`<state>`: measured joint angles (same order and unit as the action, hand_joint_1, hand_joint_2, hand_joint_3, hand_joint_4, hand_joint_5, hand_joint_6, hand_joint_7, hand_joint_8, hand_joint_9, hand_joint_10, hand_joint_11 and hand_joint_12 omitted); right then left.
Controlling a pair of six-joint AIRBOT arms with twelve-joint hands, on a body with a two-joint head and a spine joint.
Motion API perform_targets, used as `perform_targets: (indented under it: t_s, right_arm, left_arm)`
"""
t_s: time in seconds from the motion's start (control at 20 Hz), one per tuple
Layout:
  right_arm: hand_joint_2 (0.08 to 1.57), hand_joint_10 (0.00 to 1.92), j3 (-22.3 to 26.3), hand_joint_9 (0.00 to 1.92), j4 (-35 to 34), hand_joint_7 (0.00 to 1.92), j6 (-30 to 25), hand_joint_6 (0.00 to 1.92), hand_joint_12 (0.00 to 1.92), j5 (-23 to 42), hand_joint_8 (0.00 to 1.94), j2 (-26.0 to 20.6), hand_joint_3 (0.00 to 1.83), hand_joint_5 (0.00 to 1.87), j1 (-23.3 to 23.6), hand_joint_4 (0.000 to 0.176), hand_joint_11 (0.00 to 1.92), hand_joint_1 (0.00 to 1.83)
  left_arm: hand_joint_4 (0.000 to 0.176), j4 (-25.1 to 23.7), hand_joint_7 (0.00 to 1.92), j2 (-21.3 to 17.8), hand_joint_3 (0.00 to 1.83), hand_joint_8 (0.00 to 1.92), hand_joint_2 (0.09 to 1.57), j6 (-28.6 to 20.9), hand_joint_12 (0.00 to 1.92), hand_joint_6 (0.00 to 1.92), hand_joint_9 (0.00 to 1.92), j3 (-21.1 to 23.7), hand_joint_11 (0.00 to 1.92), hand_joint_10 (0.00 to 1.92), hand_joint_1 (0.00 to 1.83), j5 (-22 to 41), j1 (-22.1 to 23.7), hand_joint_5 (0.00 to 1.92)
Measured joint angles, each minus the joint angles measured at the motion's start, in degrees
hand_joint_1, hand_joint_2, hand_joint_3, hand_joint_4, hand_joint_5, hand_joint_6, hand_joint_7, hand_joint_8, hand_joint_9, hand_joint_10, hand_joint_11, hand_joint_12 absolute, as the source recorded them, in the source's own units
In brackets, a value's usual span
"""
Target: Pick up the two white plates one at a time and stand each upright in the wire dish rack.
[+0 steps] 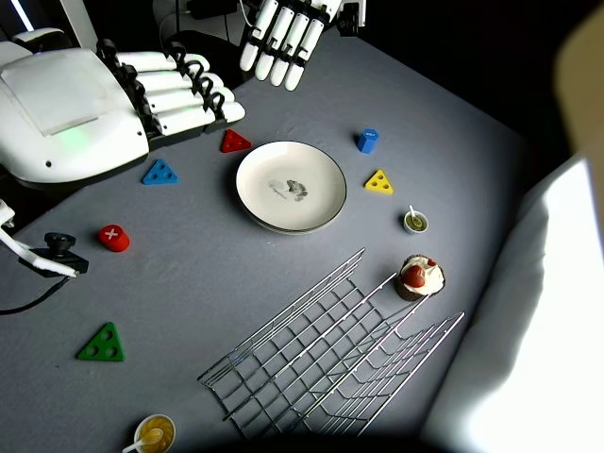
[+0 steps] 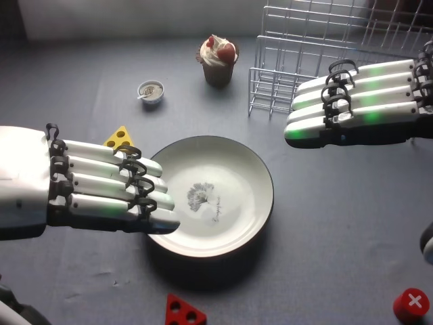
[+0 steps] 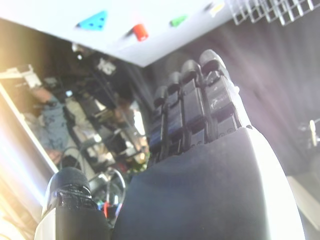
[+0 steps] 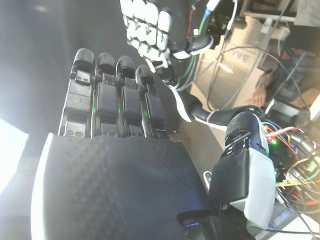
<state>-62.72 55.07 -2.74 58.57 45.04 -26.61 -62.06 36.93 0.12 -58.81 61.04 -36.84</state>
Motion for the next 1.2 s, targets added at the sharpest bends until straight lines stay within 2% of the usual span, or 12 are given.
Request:
perform_targets:
  t_s: [0.1,0.3,0.55,0.8,1.0,1.1,1.2]
  right_arm:
    - [0.96,0.01,-0.2,0.2,0.1,0.23,0.0,0.01,0.02,-1.0,0.01,0.2,0.0,0.2,0.0,0.0,0.16,0.0]
    - [0.97,0.0,-1.1,0.19,0.5,0.22,0.0,0.0,0.02,-1.9,0.0,0.4,0.0,0.18,0.0,0.0,0.16,0.0]
    - [0.96,0.01,-0.8,0.2,1.4,0.21,0.0,0.0,0.02,-1.8,0.0,0.4,0.0,0.18,0.0,0.0,0.17,0.0]
    - [0.96,0.0,-1.7,0.16,1.7,0.17,-1.0,0.0,0.01,-4.4,0.0,1.0,0.0,0.12,0.4,0.0,0.15,0.0]
    - [0.98,0.01,-2.4,0.2,1.7,0.21,-2.2,0.01,0.01,-4.9,0.01,1.3,0.0,0.16,0.4,0.0,0.17,0.0]
    - [0.99,0.0,-2.4,0.15,1.7,0.16,-2.2,0.0,0.0,-5.1,0.0,1.3,0.0,0.13,0.4,0.0,0.12,0.0]
    - [0.97,0.01,-2.4,0.16,1.7,0.17,-2.2,0.02,0.02,-5.6,0.02,1.5,0.0,0.14,0.4,0.0,0.16,0.0]
  left_arm:
    - [0.0,0.5,0.22,0.0,0.0,0.0,0.96,0.1,0.05,0.0,0.21,0.1,0.18,0.0,0.02,-0.5,0.0,0.19]
    - [0.0,4.4,0.23,0.0,0.0,0.0,0.95,0.0,0.04,0.0,0.21,-0.2,0.17,0.01,0.0,-1.1,-0.3,0.2]
    - [0.0,-1.1,0.26,0.0,0.0,0.01,0.95,0.0,0.04,0.01,0.24,-0.4,0.19,0.01,0.0,-1.5,-0.4,0.21]
    - [0.0,1.0,0.22,0.0,0.0,0.0,0.94,0.0,0.02,0.0,0.18,-0.9,0.16,0.0,0.0,-0.5,-0.4,0.2]
    - [0.0,-0.6,0.2,0.0,0.0,0.01,0.95,0.0,0.02,0.0,0.18,-2.7,0.16,0.01,0.0,-0.3,-0.4,0.18]
    - [0.0,-2.3,0.2,0.0,0.01,0.01,0.96,0.0,0.02,0.0,0.18,-2.7,0.16,0.01,0.0,-0.8,-0.3,0.19]
    - [0.0,-4.0,0.22,0.7,0.0,0.01,0.96,0.0,0.03,0.01,0.19,-2.7,0.18,0.01,0.0,-3.0,0.1,0.2]
